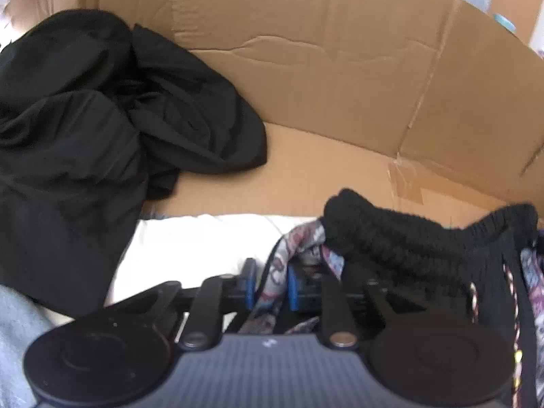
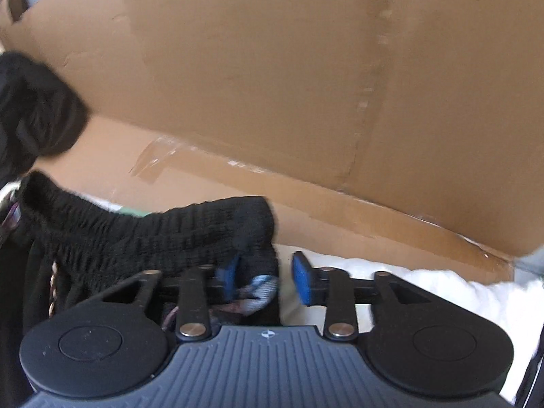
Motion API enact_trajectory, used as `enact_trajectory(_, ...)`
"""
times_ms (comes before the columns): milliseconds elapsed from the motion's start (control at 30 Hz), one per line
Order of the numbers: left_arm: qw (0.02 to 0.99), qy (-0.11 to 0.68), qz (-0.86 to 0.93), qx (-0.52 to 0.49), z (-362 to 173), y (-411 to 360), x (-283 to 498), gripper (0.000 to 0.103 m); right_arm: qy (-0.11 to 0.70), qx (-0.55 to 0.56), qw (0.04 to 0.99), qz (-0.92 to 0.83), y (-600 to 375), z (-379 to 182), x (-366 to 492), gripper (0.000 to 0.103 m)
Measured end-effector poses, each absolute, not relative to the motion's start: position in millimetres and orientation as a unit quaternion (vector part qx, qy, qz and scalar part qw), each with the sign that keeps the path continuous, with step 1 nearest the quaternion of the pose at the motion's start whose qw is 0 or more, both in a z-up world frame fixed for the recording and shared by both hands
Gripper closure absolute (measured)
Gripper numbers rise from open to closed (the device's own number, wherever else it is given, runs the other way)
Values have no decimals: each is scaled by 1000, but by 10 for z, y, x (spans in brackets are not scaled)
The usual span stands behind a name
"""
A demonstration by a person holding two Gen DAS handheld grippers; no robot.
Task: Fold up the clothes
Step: 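Lower the black bear-print shorts onto the bed and open both grippers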
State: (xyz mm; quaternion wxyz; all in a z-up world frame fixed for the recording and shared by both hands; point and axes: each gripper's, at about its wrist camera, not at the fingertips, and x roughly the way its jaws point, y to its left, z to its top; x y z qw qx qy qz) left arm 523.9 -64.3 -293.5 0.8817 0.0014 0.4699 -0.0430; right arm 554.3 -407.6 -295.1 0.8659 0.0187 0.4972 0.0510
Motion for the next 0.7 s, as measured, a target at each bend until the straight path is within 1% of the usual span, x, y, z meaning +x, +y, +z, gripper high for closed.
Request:
enact_trajectory(33,883,466,-45,14,-2902,-656,5219,61,495,33,867,53,-4121,-2929,5509,55)
enact_trajectory(100,889,456,-43,25,-2815,-638,5166,51,489,53,869,56,-4206,-2882,5432,54)
enact_trajectory(267,887,459,-50,12,-2625,-489,4956,50,482,53,873,51,-4296,-2720,5206,54)
enact_trajectory(367,887,458,-59,25,-2462,-426,4783,49,477,64,875,54,-4354,-2557,5043,54)
enact_trajectory(433,887,455,-70,37,-2337,-395,4669,47,473,66,877,55,-4376,-2439,4924,54)
enact_trajectory(700,886,452,-89,53,-2000,-290,4139,47,460,61,885,28,-4485,-1934,4315,54)
